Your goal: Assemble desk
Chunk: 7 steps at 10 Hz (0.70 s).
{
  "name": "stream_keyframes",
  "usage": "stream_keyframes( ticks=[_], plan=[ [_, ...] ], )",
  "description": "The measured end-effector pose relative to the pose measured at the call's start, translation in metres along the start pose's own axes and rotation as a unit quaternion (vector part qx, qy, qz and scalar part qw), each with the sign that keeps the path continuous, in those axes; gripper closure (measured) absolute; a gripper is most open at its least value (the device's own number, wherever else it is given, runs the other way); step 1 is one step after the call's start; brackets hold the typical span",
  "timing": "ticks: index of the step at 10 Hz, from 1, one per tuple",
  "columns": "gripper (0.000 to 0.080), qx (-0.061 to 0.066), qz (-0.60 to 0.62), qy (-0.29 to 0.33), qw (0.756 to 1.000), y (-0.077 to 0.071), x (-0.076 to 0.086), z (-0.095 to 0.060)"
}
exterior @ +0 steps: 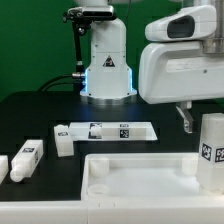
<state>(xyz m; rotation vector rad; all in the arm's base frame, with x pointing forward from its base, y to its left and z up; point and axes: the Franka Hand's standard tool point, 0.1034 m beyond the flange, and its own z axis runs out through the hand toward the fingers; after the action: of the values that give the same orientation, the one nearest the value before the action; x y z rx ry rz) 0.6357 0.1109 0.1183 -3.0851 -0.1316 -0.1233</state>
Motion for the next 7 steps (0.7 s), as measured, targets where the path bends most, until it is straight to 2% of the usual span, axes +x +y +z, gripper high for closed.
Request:
stream_keyframes(
  ticks=[1, 2, 3, 4, 5, 6, 7],
  plan=[
    [0.0467, 0.0, 0.001, 0.0, 1.0, 0.0002, 0.0, 0.0],
    [0.0467, 0.001, 0.05, 0.0, 0.999, -0.0003, 0.0, 0.0],
    [0.0515, 0.001, 0.088, 0.0, 0.996, -0.0003, 0.0, 0.0001],
    [0.0515, 0.001, 0.123, 0.0, 0.992, -0.0003, 0.0001, 0.0001],
    [0.0515, -0.002, 0.203, 0.001, 0.979, -0.0014, -0.0003, 0.0],
    [0.0515, -0.006, 0.32, 0.001, 0.947, -0.0027, -0.0022, 0.0009],
    [0.0515, 0.009, 0.417, 0.009, 0.909, 0.0011, -0.0015, 0.0011]
  ],
)
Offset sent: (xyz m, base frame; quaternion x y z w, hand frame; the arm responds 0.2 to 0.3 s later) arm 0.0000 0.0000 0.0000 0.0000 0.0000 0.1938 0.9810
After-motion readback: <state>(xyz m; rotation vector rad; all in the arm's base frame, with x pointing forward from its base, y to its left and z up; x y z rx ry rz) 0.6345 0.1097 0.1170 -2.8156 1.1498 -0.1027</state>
